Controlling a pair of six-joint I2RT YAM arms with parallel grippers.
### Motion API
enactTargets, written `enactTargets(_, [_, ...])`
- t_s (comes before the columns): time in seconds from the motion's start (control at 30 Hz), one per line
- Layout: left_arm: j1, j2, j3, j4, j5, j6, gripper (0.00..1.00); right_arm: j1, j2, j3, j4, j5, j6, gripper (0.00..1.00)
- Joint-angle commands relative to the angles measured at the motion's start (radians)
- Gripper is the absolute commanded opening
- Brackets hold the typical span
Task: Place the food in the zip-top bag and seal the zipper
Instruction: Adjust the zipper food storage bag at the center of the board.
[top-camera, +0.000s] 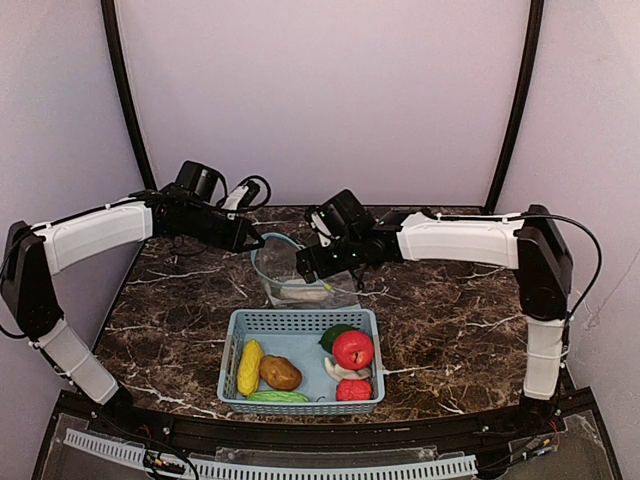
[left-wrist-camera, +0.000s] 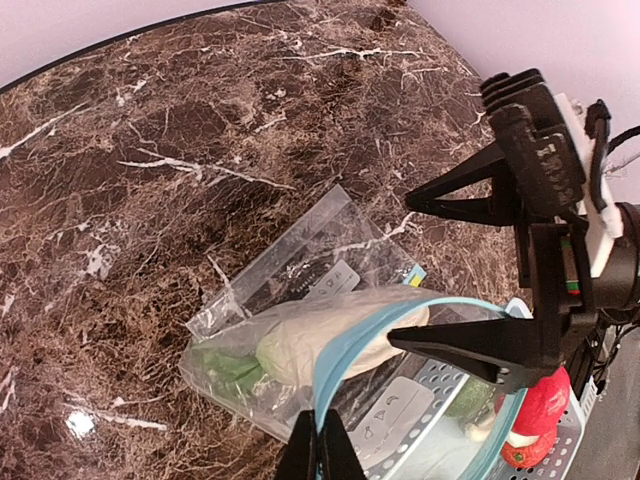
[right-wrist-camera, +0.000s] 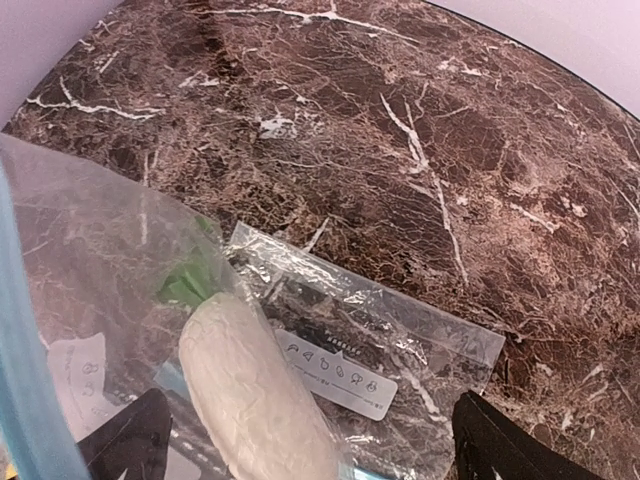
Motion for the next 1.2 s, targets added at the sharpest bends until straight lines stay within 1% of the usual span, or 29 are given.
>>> enactTargets(0.0, [0.007, 0.028, 0.001, -0.007, 0.045, -0.025, 0.01, -0.001, 0.086, 0.047, -0.033, 0.077, -0.030, 0.96])
enactTargets(0.2, [0.008, 0.067, 0.004, -0.013, 0.063, -0.041, 0.01, -0.006, 0.131, 0.058, -0.045, 0.093, -0.044, 0.96])
enactTargets(0.43, [0.009, 0.077, 0.005, -0.016, 0.062, -0.042, 0.01, -0.023, 0.171, 0.094, -0.090, 0.103, -0.037, 0.95])
enactTargets(0.63, [0.009, 0.071, -0.002, 0.004, 0.087, -0.050, 0.01, -0.037, 0.212, 0.106, -0.128, 0.073, -0.033, 0.94])
enactTargets(0.77, [0.017, 0.052, -0.018, 0.046, 0.136, -0.066, 0.01, -0.044, 0.234, 0.112, -0.156, 0.066, -0.018, 0.93])
enactTargets(0.87, [0.025, 0.043, -0.028, 0.093, 0.223, -0.085, 0.01, -0.053, 0.249, 0.121, -0.176, 0.064, -0.008, 0.93])
enactTargets(0.97, [0.030, 0.042, -0.038, 0.117, 0.267, -0.105, 0.01, -0.058, 0.253, 0.126, -0.185, 0.064, -0.004, 0.93])
enactTargets(1.07, [0.032, 0.043, -0.035, 0.105, 0.238, -0.104, 0.01, -0.058, 0.223, 0.119, -0.186, 0.050, -0.006, 0.93])
enactTargets(1.17, [0.032, 0.035, -0.028, 0.061, 0.131, -0.084, 0.01, -0.058, 0.169, 0.105, -0.182, 0.008, -0.013, 0.94])
